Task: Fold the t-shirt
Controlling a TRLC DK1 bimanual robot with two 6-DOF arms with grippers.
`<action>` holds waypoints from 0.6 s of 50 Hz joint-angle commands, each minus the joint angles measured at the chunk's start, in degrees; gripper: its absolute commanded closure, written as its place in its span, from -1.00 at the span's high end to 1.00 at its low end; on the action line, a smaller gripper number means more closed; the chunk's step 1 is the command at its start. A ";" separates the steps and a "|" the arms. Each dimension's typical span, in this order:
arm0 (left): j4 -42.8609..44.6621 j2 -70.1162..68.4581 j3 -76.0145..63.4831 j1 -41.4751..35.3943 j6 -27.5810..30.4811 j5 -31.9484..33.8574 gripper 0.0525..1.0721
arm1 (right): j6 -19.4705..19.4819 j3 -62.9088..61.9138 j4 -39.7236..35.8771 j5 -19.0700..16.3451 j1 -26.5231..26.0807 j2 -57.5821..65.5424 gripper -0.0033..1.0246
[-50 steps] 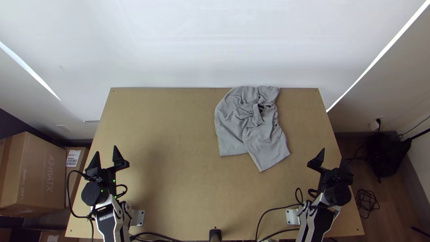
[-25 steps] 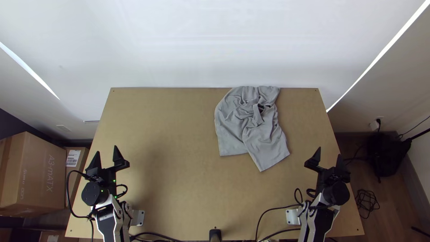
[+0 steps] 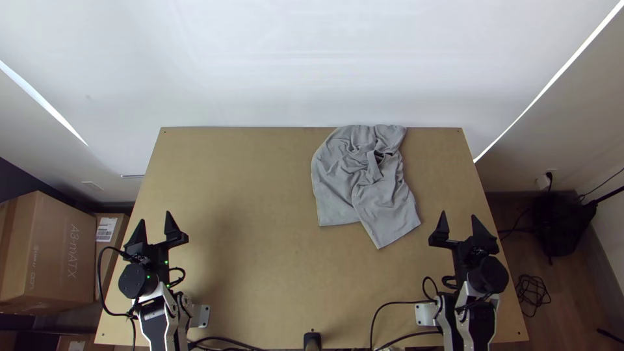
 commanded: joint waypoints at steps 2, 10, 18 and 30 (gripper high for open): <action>1.40 -0.40 3.30 -0.62 3.14 0.49 0.92 | -1.60 7.93 -0.40 0.72 1.80 8.58 0.92; 2.72 -0.05 6.02 -3.52 3.40 0.66 0.92 | -4.14 16.20 -2.24 0.72 2.33 17.89 0.92; 0.26 5.22 13.32 -5.98 3.40 0.75 0.92 | -4.41 25.60 -7.87 0.72 4.26 25.10 0.92; -13.10 21.13 32.92 -9.50 3.40 0.75 0.92 | -3.35 37.99 -13.14 0.89 11.82 31.96 0.92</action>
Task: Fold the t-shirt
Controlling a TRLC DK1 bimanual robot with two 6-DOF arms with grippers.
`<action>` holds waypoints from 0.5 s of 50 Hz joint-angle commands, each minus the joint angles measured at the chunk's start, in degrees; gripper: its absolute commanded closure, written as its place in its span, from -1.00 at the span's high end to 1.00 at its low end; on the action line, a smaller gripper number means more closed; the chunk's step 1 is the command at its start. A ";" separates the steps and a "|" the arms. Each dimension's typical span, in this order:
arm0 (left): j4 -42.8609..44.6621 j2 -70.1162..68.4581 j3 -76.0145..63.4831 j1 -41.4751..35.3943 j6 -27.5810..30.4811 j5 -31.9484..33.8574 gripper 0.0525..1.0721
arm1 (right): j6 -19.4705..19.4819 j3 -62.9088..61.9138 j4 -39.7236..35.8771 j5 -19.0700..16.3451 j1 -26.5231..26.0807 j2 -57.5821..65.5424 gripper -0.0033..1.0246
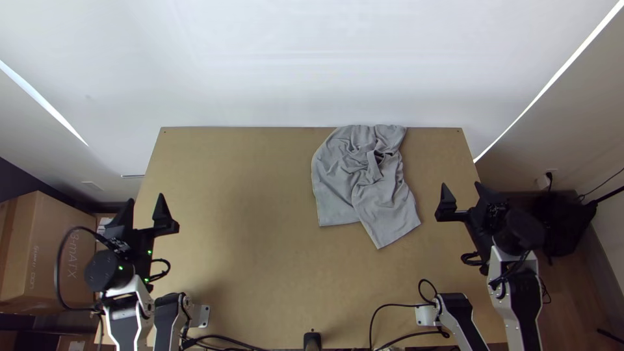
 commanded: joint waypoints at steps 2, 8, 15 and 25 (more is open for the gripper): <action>-5.19 6.73 10.99 -3.76 0.87 0.16 0.92 | 0.17 6.37 -1.03 1.14 3.28 3.57 0.92; -8.62 10.25 18.28 -7.54 -0.63 0.07 0.92 | 1.05 11.03 -2.88 4.30 7.59 7.96 0.92; -16.97 15.87 26.63 -11.93 -3.09 0.07 0.92 | 1.13 16.30 -6.57 12.83 17.08 16.40 0.92; -25.76 22.38 33.14 -18.26 -6.34 -0.10 0.92 | 4.12 22.11 -7.80 19.86 27.19 25.81 0.92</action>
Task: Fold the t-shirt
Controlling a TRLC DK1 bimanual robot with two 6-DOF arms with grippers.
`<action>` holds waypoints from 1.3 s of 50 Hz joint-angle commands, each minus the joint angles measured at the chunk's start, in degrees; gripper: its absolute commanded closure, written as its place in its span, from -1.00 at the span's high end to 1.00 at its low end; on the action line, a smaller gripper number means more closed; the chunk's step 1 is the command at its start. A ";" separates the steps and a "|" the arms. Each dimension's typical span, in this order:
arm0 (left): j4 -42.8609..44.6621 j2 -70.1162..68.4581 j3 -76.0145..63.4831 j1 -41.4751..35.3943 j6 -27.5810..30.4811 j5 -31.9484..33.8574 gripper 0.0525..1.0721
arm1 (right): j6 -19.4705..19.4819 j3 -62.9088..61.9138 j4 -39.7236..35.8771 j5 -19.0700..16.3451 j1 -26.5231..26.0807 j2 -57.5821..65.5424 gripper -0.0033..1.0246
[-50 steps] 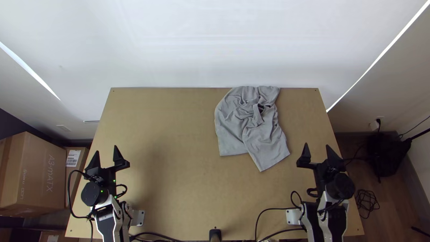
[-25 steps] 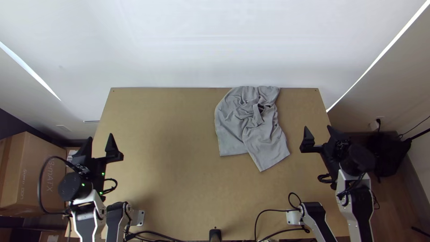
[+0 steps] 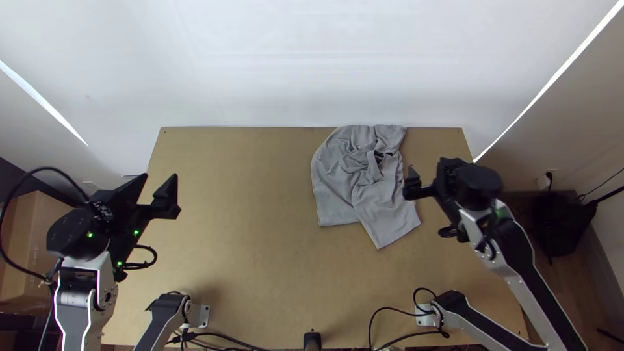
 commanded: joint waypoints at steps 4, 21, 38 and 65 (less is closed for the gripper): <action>-10.45 7.85 6.88 -2.66 -5.11 -0.30 0.92 | 4.39 6.82 -1.88 2.33 5.08 7.68 0.92; -20.30 17.25 8.64 -6.26 -10.73 0.05 0.92 | 14.41 18.60 -13.31 1.27 9.91 24.30 0.89; -14.67 17.34 6.18 -10.83 -10.21 0.05 0.91 | 19.69 23.26 -18.67 -4.26 9.30 36.51 0.91; -10.01 18.48 3.81 -11.97 -11.35 -0.12 0.91 | 24.52 24.49 -19.99 -6.99 7.10 48.82 0.48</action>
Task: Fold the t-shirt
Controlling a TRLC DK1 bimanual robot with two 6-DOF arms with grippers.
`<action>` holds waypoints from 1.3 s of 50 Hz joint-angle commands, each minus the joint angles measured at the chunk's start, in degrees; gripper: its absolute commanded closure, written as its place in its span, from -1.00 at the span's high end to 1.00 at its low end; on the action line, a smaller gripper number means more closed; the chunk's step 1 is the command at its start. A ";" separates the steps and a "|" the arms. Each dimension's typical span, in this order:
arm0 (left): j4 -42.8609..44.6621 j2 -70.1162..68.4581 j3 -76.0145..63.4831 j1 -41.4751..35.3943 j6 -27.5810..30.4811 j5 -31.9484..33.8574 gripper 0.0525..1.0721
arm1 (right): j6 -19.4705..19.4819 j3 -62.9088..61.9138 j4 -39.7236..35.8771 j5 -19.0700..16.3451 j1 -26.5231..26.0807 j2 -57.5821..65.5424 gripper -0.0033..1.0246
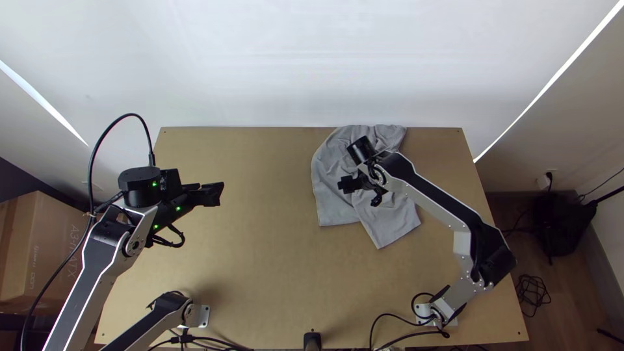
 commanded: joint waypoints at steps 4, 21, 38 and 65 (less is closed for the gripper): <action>1.05 0.21 -1.20 -0.30 -0.31 -0.39 0.91 | 1.79 1.60 -1.02 -0.76 -0.92 3.49 0.43; 2.01 -0.32 -2.08 -0.30 0.31 -0.56 0.91 | 2.05 1.16 -1.19 -1.99 -0.92 5.69 0.01; 2.63 -0.14 -2.34 -0.21 1.28 -0.74 0.91 | 2.14 1.25 -1.46 -2.25 -1.19 8.94 0.01; 2.63 -0.58 -2.87 0.14 1.71 -0.74 0.92 | 1.79 1.78 -1.54 -3.92 -1.98 12.37 -0.45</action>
